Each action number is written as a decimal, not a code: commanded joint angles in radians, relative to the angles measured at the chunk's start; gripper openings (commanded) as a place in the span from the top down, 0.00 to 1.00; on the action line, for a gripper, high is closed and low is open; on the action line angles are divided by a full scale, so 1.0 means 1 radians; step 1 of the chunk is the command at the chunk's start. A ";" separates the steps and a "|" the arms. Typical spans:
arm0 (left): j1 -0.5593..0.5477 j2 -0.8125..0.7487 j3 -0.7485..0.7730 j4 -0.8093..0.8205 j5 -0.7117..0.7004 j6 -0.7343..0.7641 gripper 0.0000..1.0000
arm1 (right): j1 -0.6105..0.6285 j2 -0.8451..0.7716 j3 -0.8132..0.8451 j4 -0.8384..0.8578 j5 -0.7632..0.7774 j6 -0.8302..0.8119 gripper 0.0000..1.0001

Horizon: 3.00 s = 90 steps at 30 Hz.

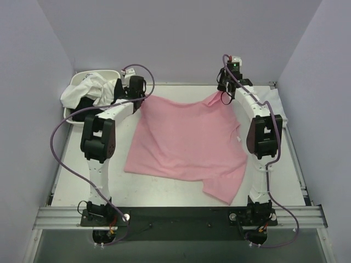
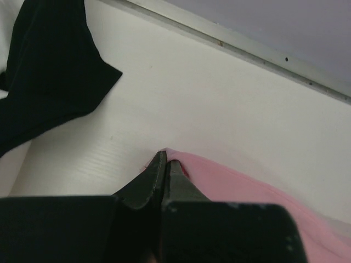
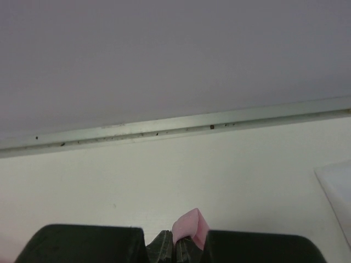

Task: Fold and stack the t-shirts

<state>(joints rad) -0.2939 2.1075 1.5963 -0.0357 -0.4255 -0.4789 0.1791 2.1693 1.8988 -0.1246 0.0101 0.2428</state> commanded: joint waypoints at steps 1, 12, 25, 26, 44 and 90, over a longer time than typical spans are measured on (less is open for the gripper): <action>0.078 0.117 0.273 -0.117 0.043 -0.030 1.00 | -0.047 0.095 0.193 -0.056 -0.036 0.076 1.00; 0.147 0.424 0.697 -0.394 0.079 -0.023 0.48 | -0.076 0.221 0.364 -0.130 -0.042 0.101 0.08; 0.090 -0.071 0.315 -0.343 0.059 -0.016 0.04 | 0.009 -0.236 -0.111 0.002 -0.028 0.127 0.00; 0.078 -0.101 0.292 -0.387 0.068 -0.018 0.04 | 0.034 -0.323 -0.166 -0.003 -0.036 0.139 0.00; -0.087 -0.607 -0.631 -0.208 0.298 -0.201 0.03 | 0.175 -0.896 -0.990 -0.118 -0.165 0.231 0.00; -0.191 -0.829 -0.980 -0.294 0.091 -0.314 0.03 | 0.191 -1.233 -1.491 -0.132 -0.182 0.368 0.00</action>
<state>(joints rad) -0.4358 1.3983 0.6434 -0.1940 -0.3138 -0.7422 0.3618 1.0134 0.4248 -0.1524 -0.2085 0.5892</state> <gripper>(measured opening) 0.971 0.999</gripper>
